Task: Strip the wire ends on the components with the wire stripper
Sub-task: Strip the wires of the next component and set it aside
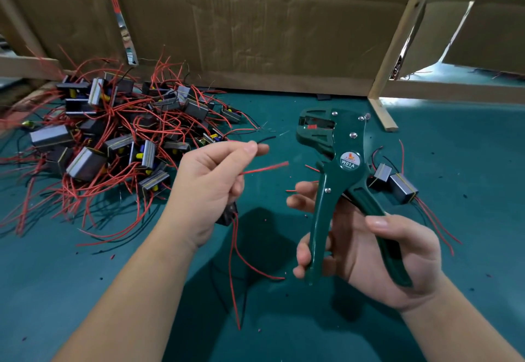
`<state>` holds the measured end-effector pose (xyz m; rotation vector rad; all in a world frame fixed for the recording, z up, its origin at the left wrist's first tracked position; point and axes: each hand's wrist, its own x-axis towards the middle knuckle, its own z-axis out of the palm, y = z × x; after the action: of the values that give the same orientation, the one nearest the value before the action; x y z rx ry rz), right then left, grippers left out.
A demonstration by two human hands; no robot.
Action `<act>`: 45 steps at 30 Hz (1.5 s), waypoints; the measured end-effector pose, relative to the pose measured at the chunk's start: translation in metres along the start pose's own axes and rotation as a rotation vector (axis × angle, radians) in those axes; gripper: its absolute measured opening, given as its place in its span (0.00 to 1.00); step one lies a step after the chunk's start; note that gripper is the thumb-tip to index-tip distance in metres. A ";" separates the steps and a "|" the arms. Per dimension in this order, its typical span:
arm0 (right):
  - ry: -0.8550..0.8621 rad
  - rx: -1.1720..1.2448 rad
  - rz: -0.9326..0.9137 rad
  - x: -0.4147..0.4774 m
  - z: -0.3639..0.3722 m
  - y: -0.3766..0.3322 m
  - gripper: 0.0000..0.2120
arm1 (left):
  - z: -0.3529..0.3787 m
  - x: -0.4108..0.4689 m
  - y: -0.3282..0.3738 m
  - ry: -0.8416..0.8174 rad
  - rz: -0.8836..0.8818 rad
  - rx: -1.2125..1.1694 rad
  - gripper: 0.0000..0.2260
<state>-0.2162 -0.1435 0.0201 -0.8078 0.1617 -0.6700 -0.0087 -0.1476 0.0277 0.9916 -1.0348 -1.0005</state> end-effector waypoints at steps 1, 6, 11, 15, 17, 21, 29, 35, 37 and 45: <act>0.006 0.024 0.018 0.000 -0.001 -0.001 0.33 | -0.002 0.000 0.001 -0.024 0.010 -0.010 0.05; 0.070 -0.006 0.136 0.000 -0.007 -0.004 0.31 | -0.004 0.000 0.005 -0.110 0.031 -0.020 0.08; -0.042 -0.056 0.208 -0.004 -0.003 -0.005 0.25 | -0.008 0.002 0.004 -0.082 0.034 0.056 0.08; -0.055 -0.088 0.227 -0.006 -0.004 -0.001 0.22 | -0.011 0.004 0.003 -0.072 0.048 0.083 0.09; -0.051 -0.105 0.225 -0.006 -0.006 0.002 0.22 | -0.012 0.004 0.001 -0.063 0.059 0.107 0.08; -0.043 -0.110 0.219 -0.006 -0.005 0.004 0.20 | -0.013 0.005 0.000 -0.058 0.068 0.121 0.07; -0.010 -0.119 0.216 -0.006 -0.004 0.005 0.18 | -0.012 0.003 0.002 -0.057 0.083 0.169 0.07; 0.359 -0.151 0.061 0.004 0.008 0.020 0.23 | -0.011 0.004 -0.003 -0.175 0.019 0.301 0.10; 0.378 -0.129 0.055 0.006 0.008 0.020 0.25 | -0.010 0.003 -0.005 -0.222 -0.013 0.310 0.11; 0.221 0.005 0.114 -0.002 -0.005 -0.007 0.25 | -0.020 0.009 -0.001 -0.129 0.045 0.197 0.11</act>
<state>-0.2231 -0.1487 0.0219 -0.7128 0.4039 -0.6503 0.0120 -0.1535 0.0249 1.0696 -1.2770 -0.9482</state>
